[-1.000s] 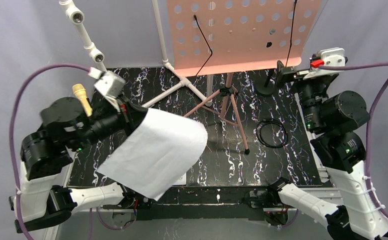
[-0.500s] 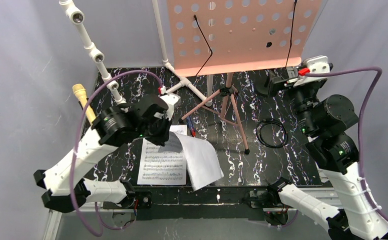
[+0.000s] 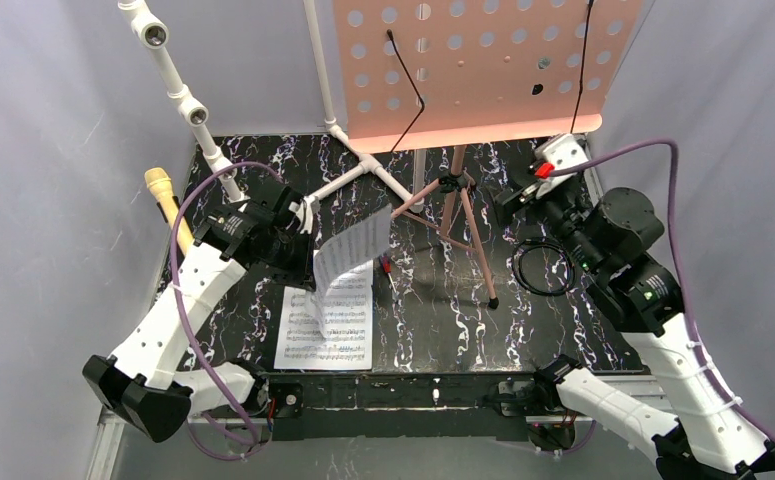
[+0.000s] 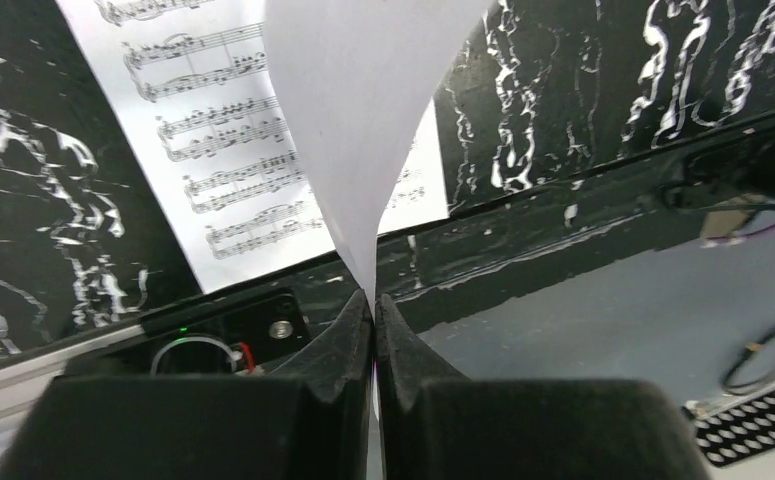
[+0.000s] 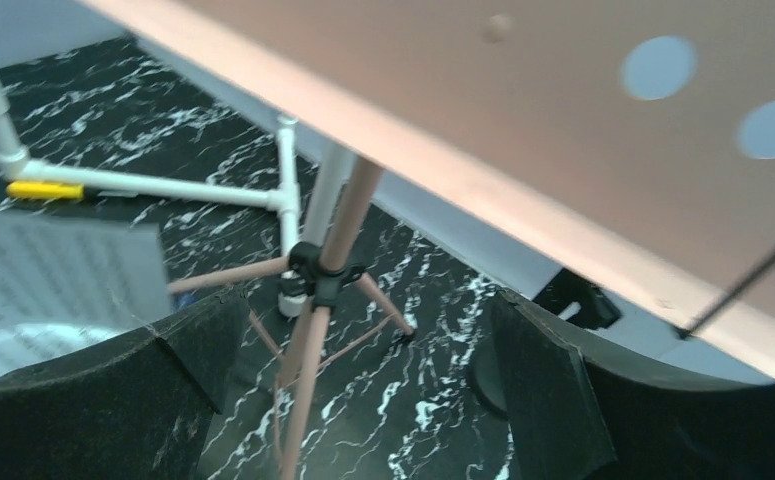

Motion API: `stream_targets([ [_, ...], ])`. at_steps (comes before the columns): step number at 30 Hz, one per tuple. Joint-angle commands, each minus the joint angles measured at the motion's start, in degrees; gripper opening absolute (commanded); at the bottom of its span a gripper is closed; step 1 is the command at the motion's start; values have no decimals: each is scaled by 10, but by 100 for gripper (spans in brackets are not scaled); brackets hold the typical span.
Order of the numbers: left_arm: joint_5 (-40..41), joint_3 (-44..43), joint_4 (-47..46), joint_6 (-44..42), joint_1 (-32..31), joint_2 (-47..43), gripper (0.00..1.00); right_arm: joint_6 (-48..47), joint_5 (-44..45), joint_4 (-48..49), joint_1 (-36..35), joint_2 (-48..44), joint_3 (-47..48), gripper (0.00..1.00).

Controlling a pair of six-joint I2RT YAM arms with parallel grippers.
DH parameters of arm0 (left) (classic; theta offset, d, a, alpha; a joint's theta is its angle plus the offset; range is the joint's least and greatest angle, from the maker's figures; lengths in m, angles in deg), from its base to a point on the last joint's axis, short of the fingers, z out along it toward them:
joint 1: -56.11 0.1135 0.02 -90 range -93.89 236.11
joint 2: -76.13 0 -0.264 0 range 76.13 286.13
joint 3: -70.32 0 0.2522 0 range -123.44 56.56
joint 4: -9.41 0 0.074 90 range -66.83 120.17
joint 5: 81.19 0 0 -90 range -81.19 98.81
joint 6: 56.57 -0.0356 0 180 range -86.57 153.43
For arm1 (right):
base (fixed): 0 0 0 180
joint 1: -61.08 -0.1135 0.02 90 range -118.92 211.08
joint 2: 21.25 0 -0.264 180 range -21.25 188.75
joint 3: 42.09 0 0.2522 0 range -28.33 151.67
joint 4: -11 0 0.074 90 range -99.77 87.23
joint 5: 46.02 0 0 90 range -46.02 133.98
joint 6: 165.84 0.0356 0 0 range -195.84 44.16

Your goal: Pack up the instrument practice props

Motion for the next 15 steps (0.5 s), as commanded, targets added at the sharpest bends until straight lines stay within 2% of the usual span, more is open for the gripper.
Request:
stream_targets([
  [1, -105, 29, -32, 19, 47, -18, 0, 19, -78, 2, -1, -1, -22, 99],
  [8, -167, 62, -71, 64, 122, -38, 0, 30, -122, 4, -1, -7, -60, 99],
  [15, -216, 160, -115, 140, 148, -95, 0, 33, -127, 18, -1, -25, -100, 99],
])
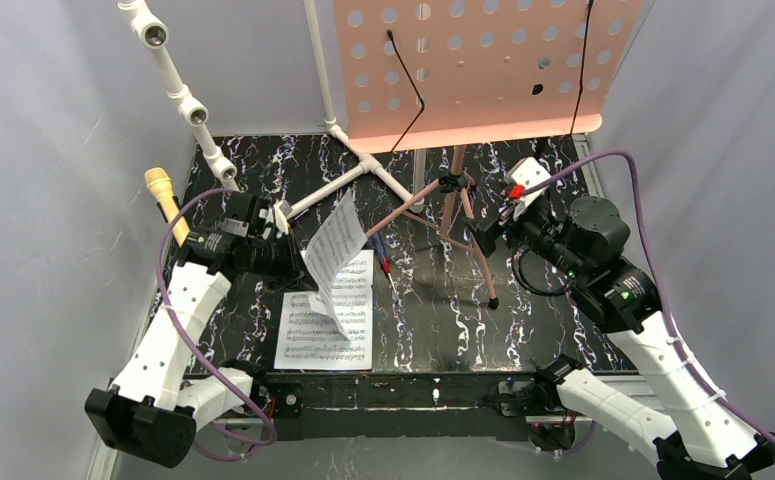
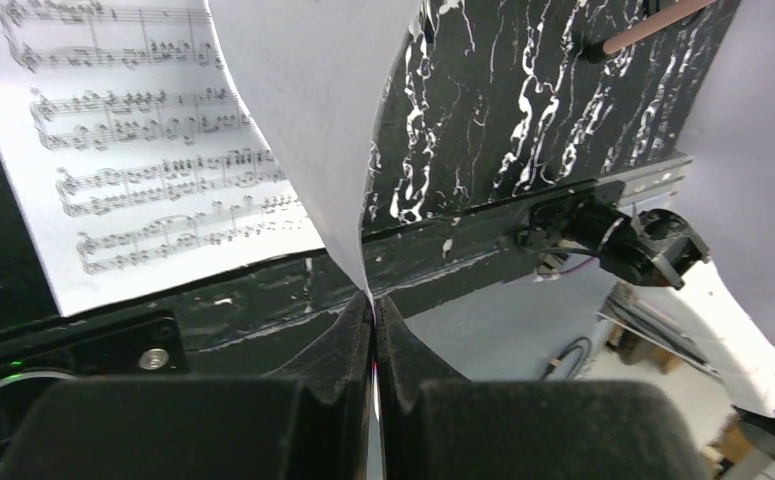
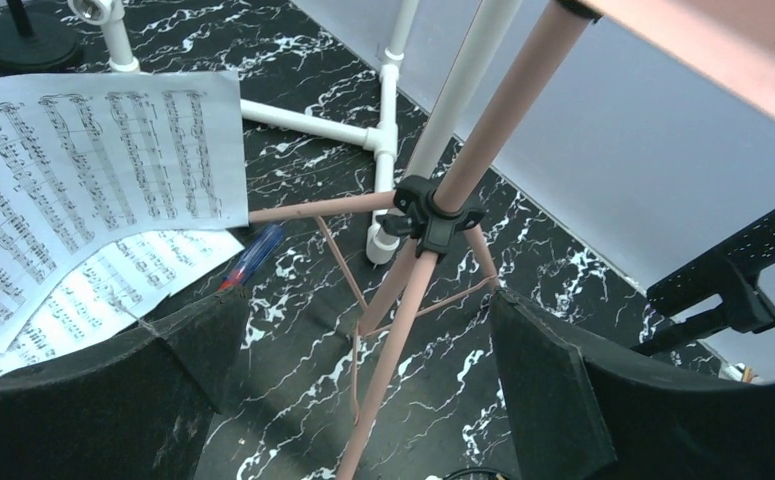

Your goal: Pack up the instrument practice props

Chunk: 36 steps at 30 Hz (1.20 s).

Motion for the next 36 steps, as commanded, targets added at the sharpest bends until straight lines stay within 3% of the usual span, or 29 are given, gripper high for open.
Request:
stream_targets([
  [1, -67, 74, -33, 71, 10, -41, 0, 10, -15, 32, -1, -17, -16, 99],
  [5, -74, 106, -33, 81, 13, -47, 0, 28, -24, 39, -1, -21, -24, 99],
  [19, 125, 116, 101, 27, 12, -56, 0, 70, -75, 69, 0, -50, -58, 99],
  [25, 67, 87, 81, 14, 12, -32, 0, 94, -128, 87, -1, -43, -73, 99],
  [36, -3, 124, 28, 2, -21, -25, 0, 149, -243, 116, -1, 15, -108, 99],
])
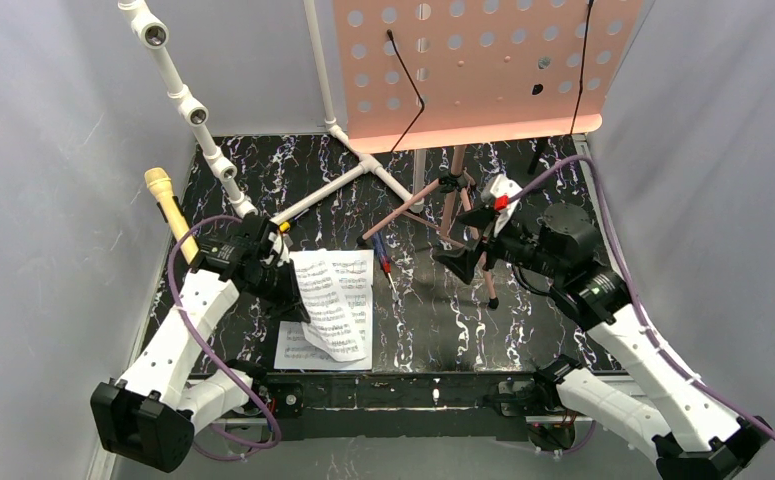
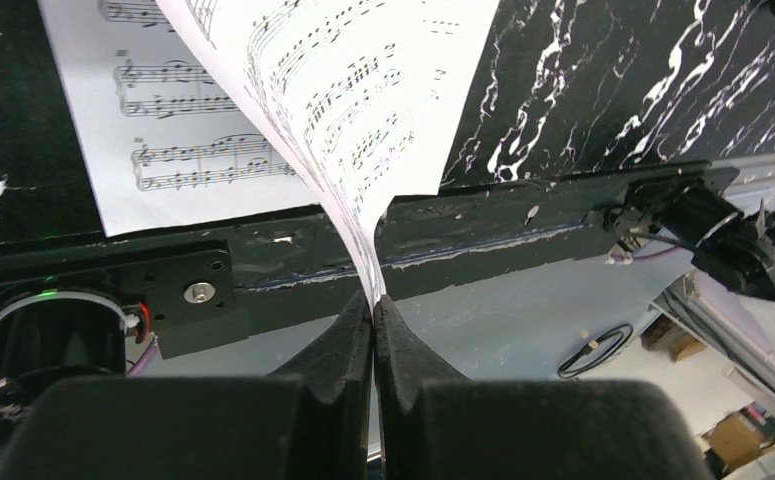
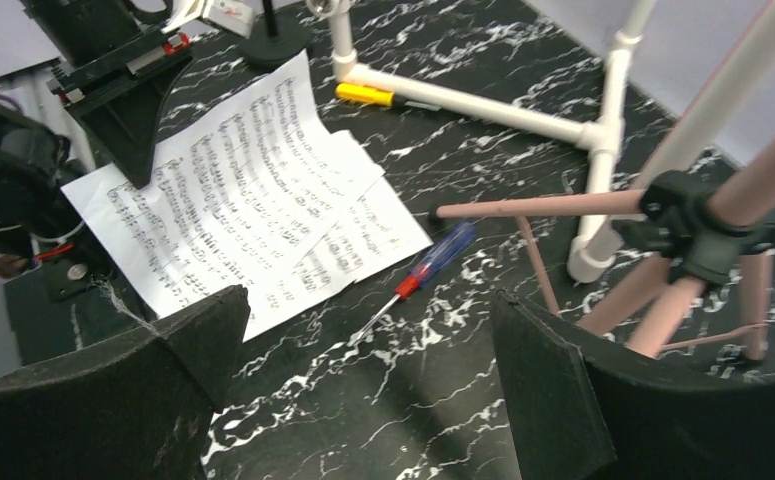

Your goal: Pack up the instrument practice props

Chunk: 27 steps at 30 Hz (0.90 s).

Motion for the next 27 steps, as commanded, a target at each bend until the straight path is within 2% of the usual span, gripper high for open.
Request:
stream_targets([
  [1, -37, 10, -15, -8, -32, 1, 0, 30, -57, 45, -2, 21, -12, 99],
  [7, -31, 5, -21, -8, -90, 8, 0, 31, -56, 53, -6, 33, -19, 99],
  [14, -24, 8, -20, -20, -102, -1, 0, 24, -52, 49, -9, 41, -24, 99],
  [19, 38, 23, -18, -24, -102, 5, 0, 18, -47, 46, -11, 47, -24, 99],
  [27, 182, 38, -8, -9, -101, 35, 0, 8, -38, 43, -11, 52, -29, 99],
])
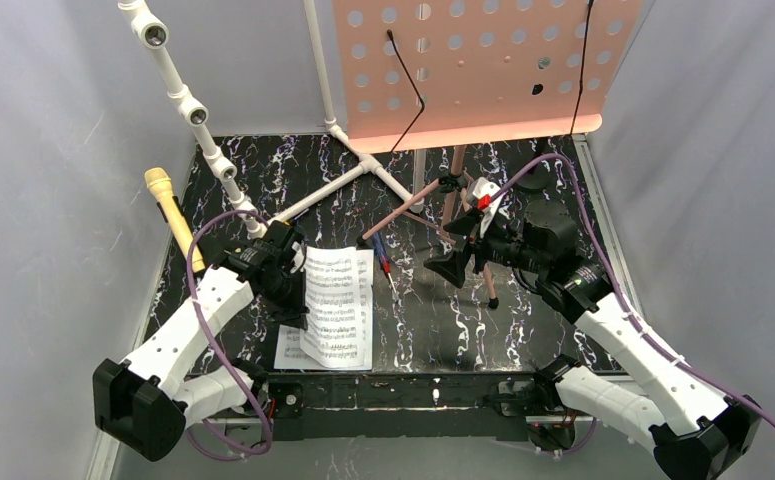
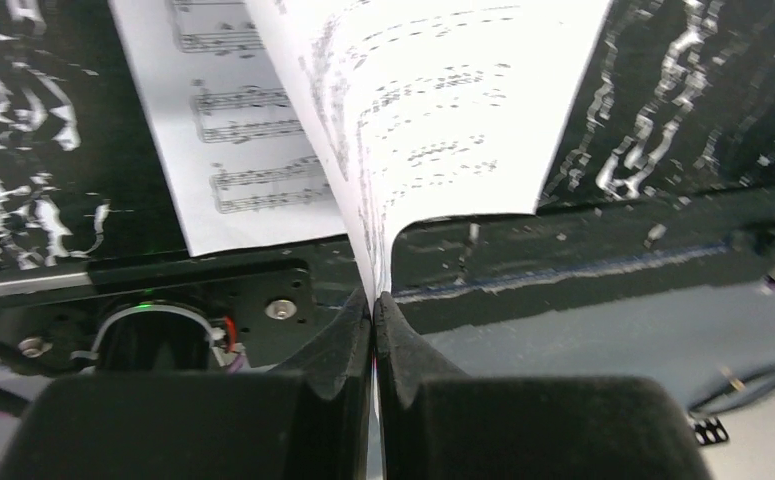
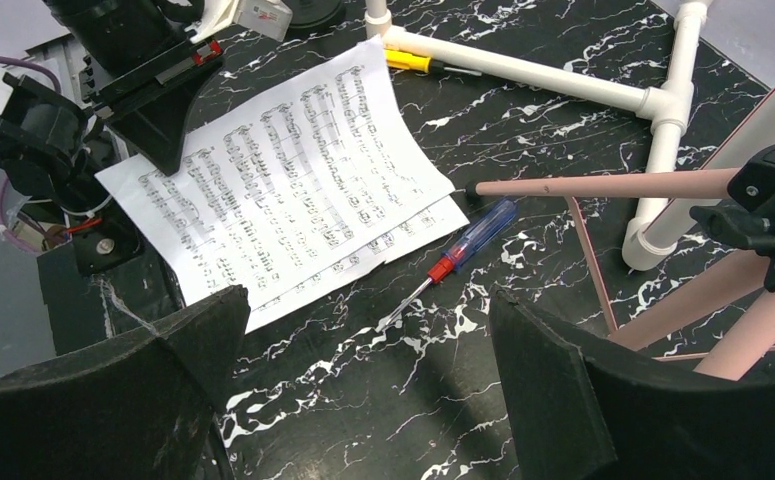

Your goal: Pack up the instrument practice props

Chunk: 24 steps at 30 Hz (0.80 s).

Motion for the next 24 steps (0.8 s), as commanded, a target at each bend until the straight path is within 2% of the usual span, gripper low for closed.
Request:
stream_targets([
  [1, 90, 14, 16, 6, -1, 14, 0, -10, 3, 21, -3, 2, -4, 99],
  [13, 59, 17, -2, -5, -2, 60, 0, -15, 4, 25, -4, 7, -8, 99],
  [24, 29, 4, 9, 13, -77, 55, 0, -12, -2, 40, -8, 24, -7, 99],
])
